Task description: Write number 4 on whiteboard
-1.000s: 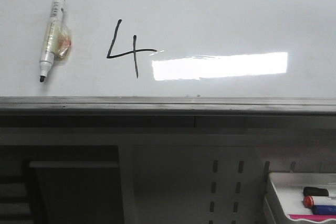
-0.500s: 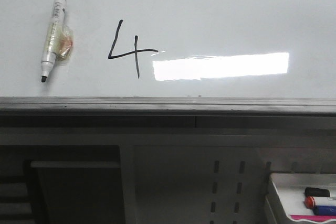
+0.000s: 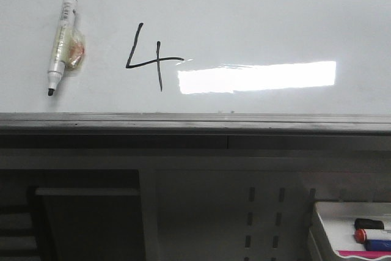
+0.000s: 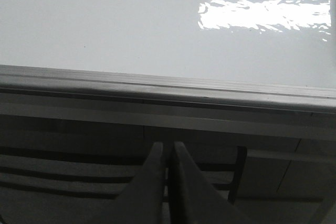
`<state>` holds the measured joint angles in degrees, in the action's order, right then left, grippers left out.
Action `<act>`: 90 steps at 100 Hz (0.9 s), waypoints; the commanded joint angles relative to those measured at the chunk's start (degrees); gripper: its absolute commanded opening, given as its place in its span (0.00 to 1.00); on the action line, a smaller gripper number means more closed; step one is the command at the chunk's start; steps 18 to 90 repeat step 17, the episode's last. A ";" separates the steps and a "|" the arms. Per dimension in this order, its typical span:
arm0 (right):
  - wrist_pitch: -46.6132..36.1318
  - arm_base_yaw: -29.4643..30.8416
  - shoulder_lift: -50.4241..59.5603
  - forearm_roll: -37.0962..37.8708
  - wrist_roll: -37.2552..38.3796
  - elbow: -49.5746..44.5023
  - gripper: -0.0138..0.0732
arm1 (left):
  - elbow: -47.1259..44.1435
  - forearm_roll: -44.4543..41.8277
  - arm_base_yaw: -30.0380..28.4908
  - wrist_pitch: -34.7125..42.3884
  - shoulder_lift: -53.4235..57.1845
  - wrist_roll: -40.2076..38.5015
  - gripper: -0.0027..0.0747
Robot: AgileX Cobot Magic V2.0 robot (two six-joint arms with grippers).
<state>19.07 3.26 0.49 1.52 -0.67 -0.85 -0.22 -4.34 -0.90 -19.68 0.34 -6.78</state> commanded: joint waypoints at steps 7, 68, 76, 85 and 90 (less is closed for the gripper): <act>-0.75 0.33 1.00 0.45 0.06 -1.15 0.08 | -1.99 0.43 -0.10 2.75 1.44 0.09 0.01; -0.75 0.33 1.00 0.45 0.06 -1.15 0.08 | -1.99 0.43 -0.10 2.75 1.44 0.09 0.01; -0.75 0.33 1.00 0.45 0.06 -1.15 0.08 | -1.99 0.43 -0.10 2.75 1.44 0.09 0.01; -0.75 0.33 1.00 0.45 0.06 -1.15 0.08 | -1.99 0.43 -0.10 2.75 1.44 0.09 0.01; -0.75 0.33 1.00 0.45 0.06 -1.15 0.08 | -1.99 0.43 -0.10 2.75 1.44 0.09 0.01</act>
